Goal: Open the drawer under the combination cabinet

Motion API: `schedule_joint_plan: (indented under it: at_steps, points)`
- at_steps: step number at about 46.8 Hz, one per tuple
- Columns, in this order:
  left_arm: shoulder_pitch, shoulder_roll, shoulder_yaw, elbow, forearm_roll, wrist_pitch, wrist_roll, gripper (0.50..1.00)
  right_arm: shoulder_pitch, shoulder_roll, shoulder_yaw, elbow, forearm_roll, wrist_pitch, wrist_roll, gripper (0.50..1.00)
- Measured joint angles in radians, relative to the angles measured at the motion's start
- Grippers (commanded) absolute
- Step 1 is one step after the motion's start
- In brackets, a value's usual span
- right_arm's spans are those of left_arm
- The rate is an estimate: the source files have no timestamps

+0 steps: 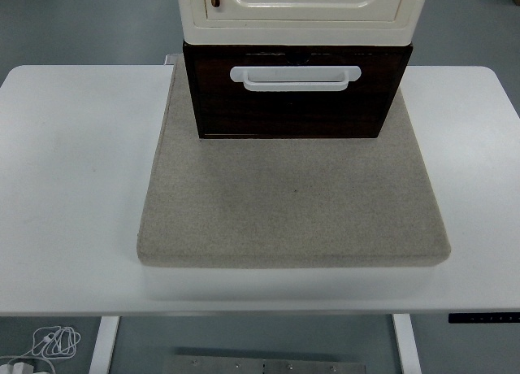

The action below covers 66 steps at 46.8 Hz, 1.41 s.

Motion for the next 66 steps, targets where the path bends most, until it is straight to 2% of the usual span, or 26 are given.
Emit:
schedule_joint_plan:
  at_steps: [6,15,18,23,31,42,47,57,66]
  points:
    - [-0.001,0.002,0.0,-0.146,0.063,0.01,0.024,1.0,0.0,0.0,0.0,0.0,0.0,0.0,0.0,0.926]
    - [0.0,0.003,0.042,-0.295,0.148,0.005,0.056,1.0,0.0,0.0,0.0,0.0,0.0,0.0,0.0,0.926]
    - [-0.01,0.018,0.104,-0.349,0.15,0.002,0.058,1.0,0.0,0.0,0.0,0.0,0.0,0.0,0.0,0.926]
    - [-0.08,0.068,0.255,-0.448,0.15,0.0,0.057,1.0,0.0,0.0,0.0,0.0,0.0,0.0,0.0,0.926]
    - [-0.162,0.079,0.465,-0.581,0.15,0.006,0.056,1.0,0.0,0.0,0.0,0.0,0.0,0.0,0.0,0.926]
    - [-0.187,0.074,0.689,-0.66,0.151,0.002,0.06,1.0,0.0,0.0,0.0,0.0,0.0,0.0,0.0,0.926]
    - [-0.191,0.071,0.735,-0.686,0.151,0.0,0.065,1.0,0.0,0.0,0.0,0.0,0.0,0.0,0.0,0.926]
    - [-0.239,0.061,0.838,-0.746,0.154,-0.001,0.215,1.0,0.0,0.0,0.0,0.0,0.0,0.0,0.0,0.926]
    - [-0.254,0.013,0.941,-0.75,0.155,0.002,0.264,1.0,0.0,0.0,0.0,0.0,0.0,0.0,0.0,0.926]
